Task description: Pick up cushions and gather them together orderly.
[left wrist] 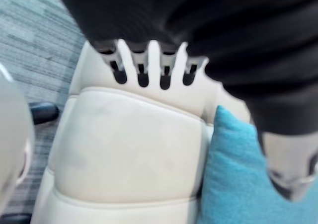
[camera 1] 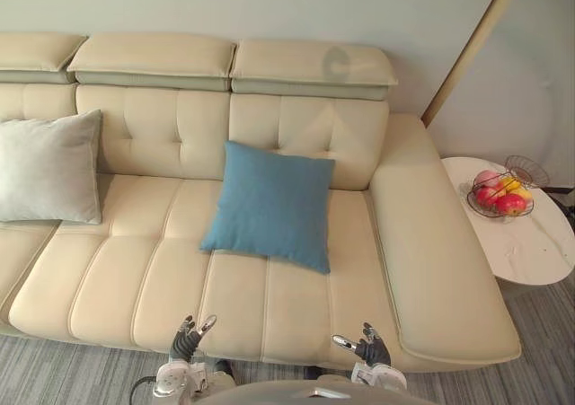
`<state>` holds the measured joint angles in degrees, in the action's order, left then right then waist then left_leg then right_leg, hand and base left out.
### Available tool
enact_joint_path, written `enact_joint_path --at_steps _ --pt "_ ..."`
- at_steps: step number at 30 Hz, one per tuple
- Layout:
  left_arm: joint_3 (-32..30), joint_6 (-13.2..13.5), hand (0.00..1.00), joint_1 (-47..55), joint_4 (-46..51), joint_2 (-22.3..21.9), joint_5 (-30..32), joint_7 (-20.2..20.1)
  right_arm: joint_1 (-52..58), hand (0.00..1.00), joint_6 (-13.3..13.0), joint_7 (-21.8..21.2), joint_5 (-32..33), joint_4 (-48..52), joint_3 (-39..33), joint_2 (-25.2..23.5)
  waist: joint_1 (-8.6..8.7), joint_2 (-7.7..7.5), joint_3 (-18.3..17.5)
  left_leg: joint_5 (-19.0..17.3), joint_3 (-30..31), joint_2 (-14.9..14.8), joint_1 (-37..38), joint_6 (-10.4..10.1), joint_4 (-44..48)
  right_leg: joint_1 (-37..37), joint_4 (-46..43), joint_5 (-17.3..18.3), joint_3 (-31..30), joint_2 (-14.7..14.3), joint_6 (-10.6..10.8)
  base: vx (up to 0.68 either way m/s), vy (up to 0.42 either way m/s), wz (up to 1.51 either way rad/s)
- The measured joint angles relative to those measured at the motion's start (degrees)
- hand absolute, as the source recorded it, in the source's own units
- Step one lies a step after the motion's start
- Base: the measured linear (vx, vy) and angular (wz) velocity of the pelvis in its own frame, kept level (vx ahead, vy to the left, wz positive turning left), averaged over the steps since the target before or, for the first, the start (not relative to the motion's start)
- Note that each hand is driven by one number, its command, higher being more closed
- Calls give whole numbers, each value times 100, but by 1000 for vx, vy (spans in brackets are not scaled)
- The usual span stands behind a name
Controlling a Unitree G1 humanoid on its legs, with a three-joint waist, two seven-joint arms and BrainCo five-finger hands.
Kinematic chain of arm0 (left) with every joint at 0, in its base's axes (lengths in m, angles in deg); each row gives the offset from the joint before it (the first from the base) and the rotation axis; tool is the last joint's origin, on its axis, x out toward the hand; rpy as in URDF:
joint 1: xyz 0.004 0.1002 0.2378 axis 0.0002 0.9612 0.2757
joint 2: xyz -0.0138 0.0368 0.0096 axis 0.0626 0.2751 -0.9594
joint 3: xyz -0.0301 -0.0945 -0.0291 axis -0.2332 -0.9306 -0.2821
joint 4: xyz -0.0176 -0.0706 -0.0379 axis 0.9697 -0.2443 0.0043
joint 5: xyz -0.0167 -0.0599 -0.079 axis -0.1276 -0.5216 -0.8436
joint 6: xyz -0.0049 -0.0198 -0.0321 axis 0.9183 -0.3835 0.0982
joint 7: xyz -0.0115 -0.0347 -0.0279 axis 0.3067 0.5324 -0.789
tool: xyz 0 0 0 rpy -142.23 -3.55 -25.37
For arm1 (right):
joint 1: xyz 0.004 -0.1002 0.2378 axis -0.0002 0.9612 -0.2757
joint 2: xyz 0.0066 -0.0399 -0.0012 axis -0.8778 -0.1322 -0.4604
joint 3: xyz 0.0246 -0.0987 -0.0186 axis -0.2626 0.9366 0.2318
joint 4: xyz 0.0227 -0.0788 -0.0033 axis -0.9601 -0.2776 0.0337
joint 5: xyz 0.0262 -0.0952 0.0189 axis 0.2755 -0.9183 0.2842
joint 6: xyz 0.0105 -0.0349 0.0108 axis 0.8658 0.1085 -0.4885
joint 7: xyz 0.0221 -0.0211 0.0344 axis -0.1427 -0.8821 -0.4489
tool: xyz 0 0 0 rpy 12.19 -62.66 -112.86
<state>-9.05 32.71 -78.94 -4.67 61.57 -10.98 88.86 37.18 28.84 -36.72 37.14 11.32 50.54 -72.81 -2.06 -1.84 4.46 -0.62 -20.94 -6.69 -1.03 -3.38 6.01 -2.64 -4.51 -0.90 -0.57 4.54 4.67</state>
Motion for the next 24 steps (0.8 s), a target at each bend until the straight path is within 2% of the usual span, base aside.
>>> enact_joint_path --at_steps 3,4,5,6,7,8,9,10,11,13,14,15,16,17,18,21,22,23,24 --pt "12 0 0 -96 11 15 13 2 -126 0 10 2 0 97 23 3 -12 12 148 -415 -110 -195 -353 78 824 -205 -281 36 -124 4 94 -133 38 -25" --pt "29 1 0 -146 16 11 59 3 -153 0 11 2 0 156 31 4 14 66 168 -559 -94 -275 -567 118 1156 -328 -373 92 -145 -7 176 -267 86 -12" --pt "71 -11 0 -224 72 14 126 5 -151 0 10 4 2 318 67 7 10 33 208 -703 -96 -360 -859 242 1469 -521 -434 59 -198 -3 325 -279 99 -3" --pt "76 -19 0 -234 117 -8 127 4 -140 0 11 4 2 357 85 8 21 127 176 -680 -110 -399 -951 340 1458 -518 -446 64 -171 6 460 -232 137 1" --pt "98 -26 0 -263 130 -46 126 4 -156 0 14 6 2 390 137 4 -5 120 253 -649 -104 -424 -1031 365 1427 -719 -1124 262 -61 19 315 -133 94 18" --pt "149 -48 0 -335 129 -24 126 9 -99 0 16 6 2 425 170 -16 0 83 260 -589 -82 -421 -1044 414 1402 -958 -2201 640 57 79 210 -101 92 25" --pt "200 -60 0 -374 177 13 125 9 -62 0 18 7 3 480 181 -46 -4 34 275 -556 -72 -397 -1048 440 1397 -997 -3041 937 139 179 210 -107 27 30" --pt "217 -75 0 -278 299 55 125 8 -32 0 14 8 3 520 188 -100 -9 -41 247 -512 -36 -340 -1063 455 1394 -928 -3687 1124 133 277 284 -122 -19 41" --pt "241 -76 0 -200 393 128 121 7 39 0 10 11 3 523 213 -178 -7 -223 167 -373 56 -213 -1127 537 1382 -690 -4327 1319 129 425 386 -131 -54 41" --pt "227 -81 0 -168 422 146 113 12 71 0 10 10 3 509 226 -192 -42 -330 105 -210 124 -162 -1298 554 1398 -398 -4607 1404 120 469 459 -179 -137 38" --pt "226 -85 0 -163 514 137 105 28 -39 0 -6 44 2 510 225 -183 -111 -346 90 13 135 -171 -1528 500 1422 -157 -4261 1449 129 470 463 -195 -154 15" --pt "219 -84 0 -172 528 121 102 38 -94 0 -9 52 2 503 225 -167 -129 -343 92 78 130 -195 -1609 486 1428 -88 -3987 1654 147 459 487 -239 -157 -15" --pt "158 -84 0 -181 557 53 100 72 -209 0 -8 73 0 506 221 -108 -189 -276 109 287 109 -257 -1694 443 1324 30 -3436 1923 300 370 414 -237 -106 -45" --pt "135 -82 0 -161 546 -25 96 108 -288 0 -30 162 1 507 227 -64 -290 -77 132 620 30 -342 -1694 405 945 170 -2741 2121 457 246 298 -305 -138 -48" --pt "140 -79 0 -148 534 -49 90 111 -302 0 -36 169 2 507 227 -21 -293 -25 134 737 15 -351 -1696 373 805 214 -2514 2183 484 189 228 -343 -149 -34" --pt "186 -71 0 -142 327 -183 -18 112 -266 0 -40 188 1 497 230 136 -236 373 232 1167 146 -448 -1680 178 125 351 -1797 2224 651 -83 109 -383 -148 5" --pt "186 -72 0 -81 300 -222 -19 112 -145 0 -39 212 2 491 230 175 -184 475 218 1138 215 -461 -1653 38 -64 334 -1777 2152 772 -141 17 -296 -54 17" --pt "191 -72 0 -68 300 -233 -19 113 -119 0 -39 230 2 489 229 188 -162 481 221 1059 220 -461 -1641 -79 -110 333 -1770 2132 793 -146 4 -242 3 32" --pt "181 -62 0 -44 317 -148 -15 116 -58 0 -41 307 0 440 225 116 -101 358 264 722 219 -430 -1645 -543 -38 323 -1674 1969 938 14 -109 -227 20 11"
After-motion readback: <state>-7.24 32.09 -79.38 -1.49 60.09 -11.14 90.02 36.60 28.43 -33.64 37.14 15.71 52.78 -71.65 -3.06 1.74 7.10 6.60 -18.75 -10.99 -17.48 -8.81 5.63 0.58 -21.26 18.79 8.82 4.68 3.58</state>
